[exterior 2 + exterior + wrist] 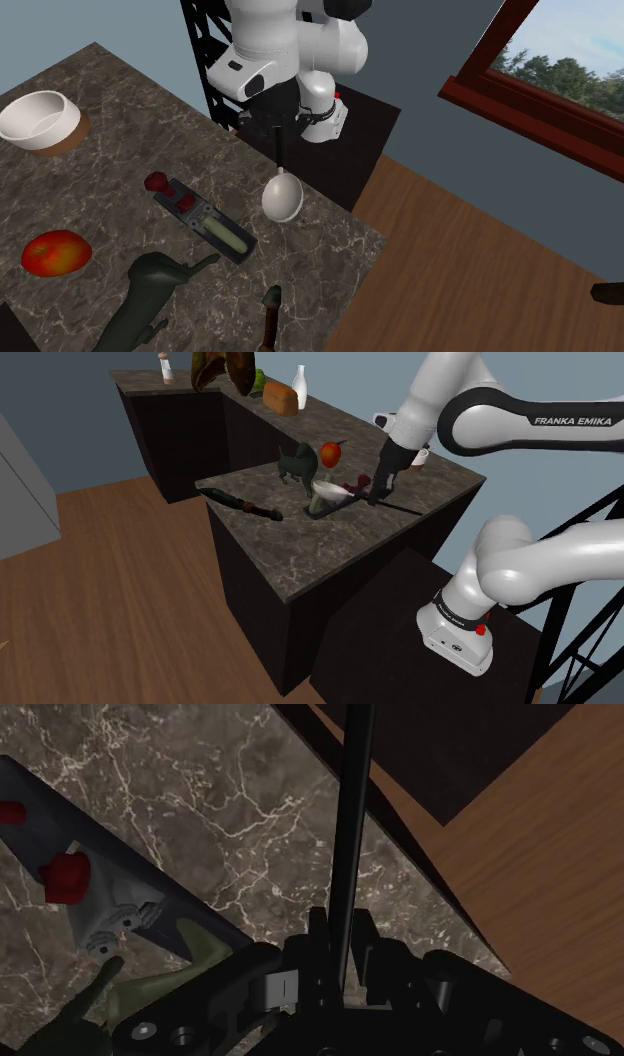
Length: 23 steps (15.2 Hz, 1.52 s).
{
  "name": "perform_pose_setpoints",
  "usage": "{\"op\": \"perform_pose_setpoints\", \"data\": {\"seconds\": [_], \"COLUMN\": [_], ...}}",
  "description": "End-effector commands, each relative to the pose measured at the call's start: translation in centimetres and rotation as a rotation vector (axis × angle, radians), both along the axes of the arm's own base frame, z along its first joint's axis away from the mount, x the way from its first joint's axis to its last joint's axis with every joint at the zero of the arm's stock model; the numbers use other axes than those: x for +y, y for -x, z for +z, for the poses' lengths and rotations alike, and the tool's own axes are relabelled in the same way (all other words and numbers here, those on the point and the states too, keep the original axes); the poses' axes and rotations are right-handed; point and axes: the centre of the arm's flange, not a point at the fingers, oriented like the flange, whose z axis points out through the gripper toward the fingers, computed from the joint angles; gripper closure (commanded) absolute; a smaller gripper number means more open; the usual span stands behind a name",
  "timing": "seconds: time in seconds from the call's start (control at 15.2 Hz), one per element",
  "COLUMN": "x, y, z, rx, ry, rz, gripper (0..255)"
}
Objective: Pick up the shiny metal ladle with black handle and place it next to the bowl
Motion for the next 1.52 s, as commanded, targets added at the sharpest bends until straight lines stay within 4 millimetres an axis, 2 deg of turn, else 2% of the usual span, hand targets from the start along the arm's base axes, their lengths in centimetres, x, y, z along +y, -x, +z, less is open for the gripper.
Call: {"op": "perform_pose_setpoints", "data": {"seconds": [0.0, 1.45], "x": [-2.5, -31.5], "y": [0.3, 1.4], "z": [-0.1, 0.0], "rx": [0.0, 0.0], "ry": [0.0, 0.0], "rz": [0.002, 0.002], "gripper": [255, 255]}}
